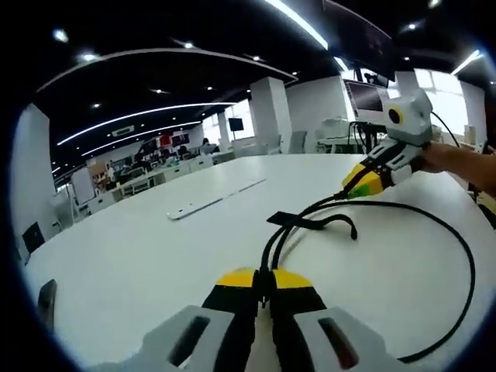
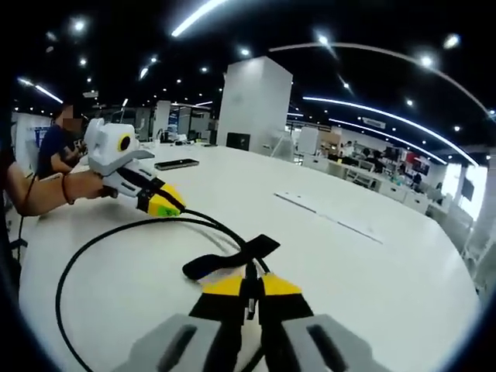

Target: Find the charging cable on the desk, coil it up and secure with Velcro.

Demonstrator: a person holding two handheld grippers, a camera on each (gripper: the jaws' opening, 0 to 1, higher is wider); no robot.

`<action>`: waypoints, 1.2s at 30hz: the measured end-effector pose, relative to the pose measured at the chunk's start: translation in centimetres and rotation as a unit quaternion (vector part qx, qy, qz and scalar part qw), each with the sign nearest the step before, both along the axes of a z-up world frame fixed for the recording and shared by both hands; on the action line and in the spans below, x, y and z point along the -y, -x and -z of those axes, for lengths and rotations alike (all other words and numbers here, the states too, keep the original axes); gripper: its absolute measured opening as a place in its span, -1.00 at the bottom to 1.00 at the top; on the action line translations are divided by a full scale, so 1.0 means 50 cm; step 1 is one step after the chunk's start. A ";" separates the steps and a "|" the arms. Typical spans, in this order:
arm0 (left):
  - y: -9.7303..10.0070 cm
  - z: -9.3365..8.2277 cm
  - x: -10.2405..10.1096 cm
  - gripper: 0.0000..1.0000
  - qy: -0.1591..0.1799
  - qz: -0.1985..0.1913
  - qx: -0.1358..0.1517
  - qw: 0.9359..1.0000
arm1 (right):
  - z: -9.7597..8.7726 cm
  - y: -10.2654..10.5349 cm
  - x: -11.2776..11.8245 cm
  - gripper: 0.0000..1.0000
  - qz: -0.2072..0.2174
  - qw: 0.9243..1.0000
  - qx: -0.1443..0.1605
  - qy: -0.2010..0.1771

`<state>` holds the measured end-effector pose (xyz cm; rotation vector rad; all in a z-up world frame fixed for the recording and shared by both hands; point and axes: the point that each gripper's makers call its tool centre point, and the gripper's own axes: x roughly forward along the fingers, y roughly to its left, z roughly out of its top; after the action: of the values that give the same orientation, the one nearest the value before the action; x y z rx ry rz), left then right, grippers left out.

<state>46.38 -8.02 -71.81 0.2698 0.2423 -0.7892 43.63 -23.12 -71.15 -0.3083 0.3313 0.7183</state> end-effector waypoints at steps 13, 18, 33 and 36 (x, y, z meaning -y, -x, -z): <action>0.014 0.016 -0.020 -0.87 0.023 -0.040 -0.013 0.999 | 0.012 0.013 0.029 -0.83 0.039 0.999 0.001 -0.008; 0.020 0.008 -0.030 -0.87 0.035 -0.063 -0.016 0.997 | 0.005 0.024 0.043 -0.83 0.058 0.998 0.006 -0.008; 0.058 0.005 -0.052 -0.87 0.047 -0.120 -0.017 0.991 | -0.001 0.056 0.079 -0.83 0.112 0.994 0.020 -0.005; 0.069 0.002 -0.058 -0.87 0.053 -0.133 -0.019 0.990 | -0.001 0.064 0.084 -0.83 0.126 0.992 0.022 -0.006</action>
<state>42.93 -5.11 -71.92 0.1183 0.2639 -0.5416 40.44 -27.30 -71.10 -0.2649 0.3165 0.4652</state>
